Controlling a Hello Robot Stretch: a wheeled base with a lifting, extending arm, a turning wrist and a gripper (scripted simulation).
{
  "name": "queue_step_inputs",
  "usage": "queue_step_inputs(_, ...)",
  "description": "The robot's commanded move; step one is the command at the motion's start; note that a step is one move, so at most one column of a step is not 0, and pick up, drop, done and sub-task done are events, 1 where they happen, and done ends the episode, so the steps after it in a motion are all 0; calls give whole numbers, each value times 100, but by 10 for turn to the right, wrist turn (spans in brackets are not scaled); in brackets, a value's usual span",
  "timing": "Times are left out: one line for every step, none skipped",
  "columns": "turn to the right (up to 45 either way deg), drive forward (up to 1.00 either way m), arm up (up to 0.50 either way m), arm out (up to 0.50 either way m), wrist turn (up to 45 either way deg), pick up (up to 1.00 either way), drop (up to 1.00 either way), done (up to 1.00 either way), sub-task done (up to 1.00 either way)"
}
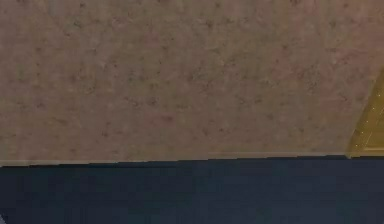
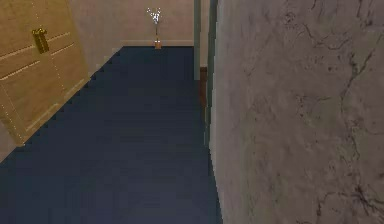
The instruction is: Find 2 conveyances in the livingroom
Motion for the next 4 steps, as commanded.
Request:
queue_step_inputs(0,20,0,0,0,0,0,0,0)
queue_step_inputs(450,0,0,0,0,0,0,0,0)
queue_step_inputs(390,0,0,0,0,0,0,0,0)
queue_step_inputs(0,100,0,0,0,0,0,0,0)
